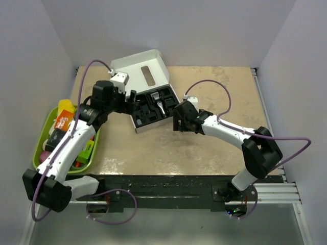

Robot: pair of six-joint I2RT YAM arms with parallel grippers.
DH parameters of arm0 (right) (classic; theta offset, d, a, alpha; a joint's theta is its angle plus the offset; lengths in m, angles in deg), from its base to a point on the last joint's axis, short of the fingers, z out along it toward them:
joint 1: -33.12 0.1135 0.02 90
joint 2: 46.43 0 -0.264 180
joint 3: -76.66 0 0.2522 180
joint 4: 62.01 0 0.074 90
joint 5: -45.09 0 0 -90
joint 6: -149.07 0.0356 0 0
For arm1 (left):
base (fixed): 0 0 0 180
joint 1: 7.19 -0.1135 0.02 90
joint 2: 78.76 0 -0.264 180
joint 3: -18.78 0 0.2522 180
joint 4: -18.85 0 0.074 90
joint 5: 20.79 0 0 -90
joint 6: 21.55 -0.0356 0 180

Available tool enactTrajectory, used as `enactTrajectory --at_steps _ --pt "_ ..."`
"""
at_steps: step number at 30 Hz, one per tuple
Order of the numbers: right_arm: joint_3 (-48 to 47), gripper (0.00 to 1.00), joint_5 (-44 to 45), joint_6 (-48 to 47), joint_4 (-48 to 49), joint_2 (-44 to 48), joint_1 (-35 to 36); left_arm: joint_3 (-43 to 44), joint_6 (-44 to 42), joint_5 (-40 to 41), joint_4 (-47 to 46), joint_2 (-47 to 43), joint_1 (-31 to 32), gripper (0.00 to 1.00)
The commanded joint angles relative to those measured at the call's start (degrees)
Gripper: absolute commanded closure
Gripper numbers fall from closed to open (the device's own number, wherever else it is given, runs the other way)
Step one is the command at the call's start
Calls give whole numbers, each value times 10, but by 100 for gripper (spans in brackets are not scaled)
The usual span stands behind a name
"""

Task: Sort the hair-cutting tools

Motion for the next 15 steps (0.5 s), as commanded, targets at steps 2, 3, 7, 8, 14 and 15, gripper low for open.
enactTrajectory --at_steps 2,3,7,8,14,15 --pt "-41 2 30 -38 9 -25 2 -61 52 -14 18 -78 2 1" --pt "-42 2 27 -56 17 -29 2 -79 54 -27 18 -95 2 1" --pt "-56 2 -3 -175 37 -62 -1 -112 65 -42 20 -129 2 1" --pt "-60 2 -12 -193 38 -77 -1 -118 63 -42 22 -136 2 1" --pt "-98 5 -46 -289 41 -125 -2 -137 53 -43 28 -161 2 1" --pt "-102 5 -52 -313 45 -130 -2 -140 52 -44 29 -166 2 1"
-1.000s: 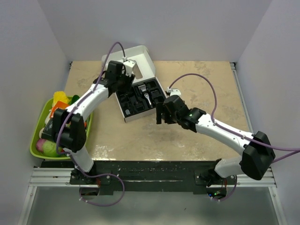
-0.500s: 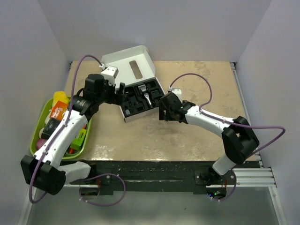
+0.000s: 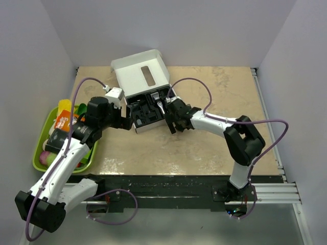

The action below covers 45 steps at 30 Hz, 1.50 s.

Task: Sort the hair-cutting tools

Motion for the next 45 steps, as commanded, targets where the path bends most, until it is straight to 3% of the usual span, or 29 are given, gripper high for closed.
enactTrajectory --at_steps 1,10,19,27,35,45 --pt "-34 5 -36 -110 26 -10 -3 -8 0 -13 -7 -23 1 1" --pt "-87 10 -101 -204 -4 -73 -21 -13 -1 -24 1 -36 1 1" --pt "-69 24 -157 -194 -13 -84 -45 -18 0 -25 0 -33 1 1" --pt "-36 45 -207 -178 -13 -96 -52 -12 -1 -22 5 -30 0 1" --pt "-17 60 -231 -155 -13 -80 -51 -12 0 -22 9 -30 1 1" --pt "2 66 -207 -130 -15 -19 -43 -17 0 -20 10 -39 1 1"
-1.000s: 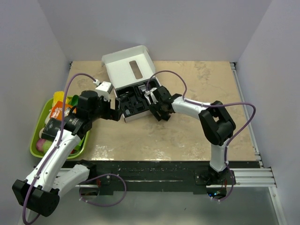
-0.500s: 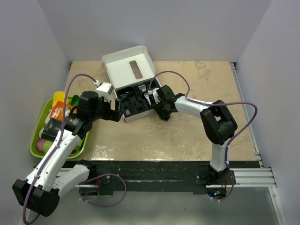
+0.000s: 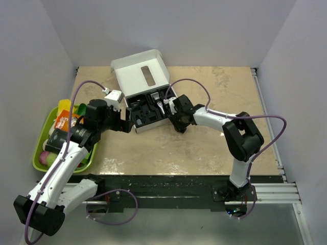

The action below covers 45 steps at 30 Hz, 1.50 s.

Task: Sort the hair-cutting tools

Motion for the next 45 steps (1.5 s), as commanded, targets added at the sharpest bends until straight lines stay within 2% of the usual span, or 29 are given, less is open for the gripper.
enactTrajectory --at_steps 1,13,18,24,27,31,35,40,45 --pt "9 66 -7 23 -48 24 9 0 0 -4 0 -13 1 1" --pt "-34 68 30 63 -91 91 36 -1 0 -1 3 -15 1 1" --pt "-42 69 44 67 -101 85 38 -1 -1 -2 3 -16 1 1" --pt "-60 53 74 56 -128 106 45 -1 -2 -6 5 -17 1 1" --pt "-80 50 99 38 -179 100 45 -2 -2 -8 7 -17 1 1" --pt "-52 50 151 76 -188 122 42 -2 -2 -8 7 -18 1 1" --pt "3 57 149 139 -183 141 41 -3 -2 -8 8 -18 1 1" --pt "79 62 96 190 -148 173 40 -7 -2 -7 8 -19 1 1" --pt "117 79 78 221 -109 168 41 -8 -2 -8 6 -19 1 1"
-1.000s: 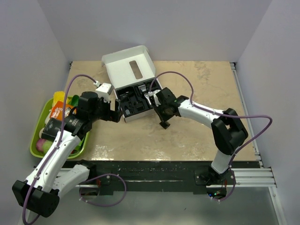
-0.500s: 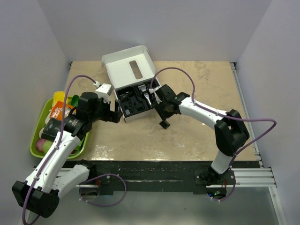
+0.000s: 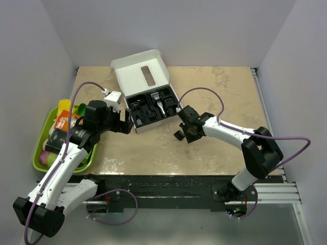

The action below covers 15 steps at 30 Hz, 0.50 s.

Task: Sort the hair-cutting tools

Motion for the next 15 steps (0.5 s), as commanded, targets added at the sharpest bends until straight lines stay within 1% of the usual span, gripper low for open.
enactTrajectory --at_steps 1,2,3,5,6,15 --pt "25 80 -26 51 53 2 2 -6 -1 -8 -7 -9 1 1" --pt "28 82 -28 59 60 -2 2 -6 -1 -7 -7 -9 1 1" --pt "30 87 -30 62 75 -7 3 -7 -1 -8 -7 -11 1 1" --pt "32 93 -34 69 90 -24 3 -7 0 -8 -7 -13 1 1" --pt "31 99 -39 70 104 -32 4 -9 0 -8 -7 -15 1 1" --pt "14 100 -50 93 150 -93 17 -14 0 -8 -8 -17 1 1"
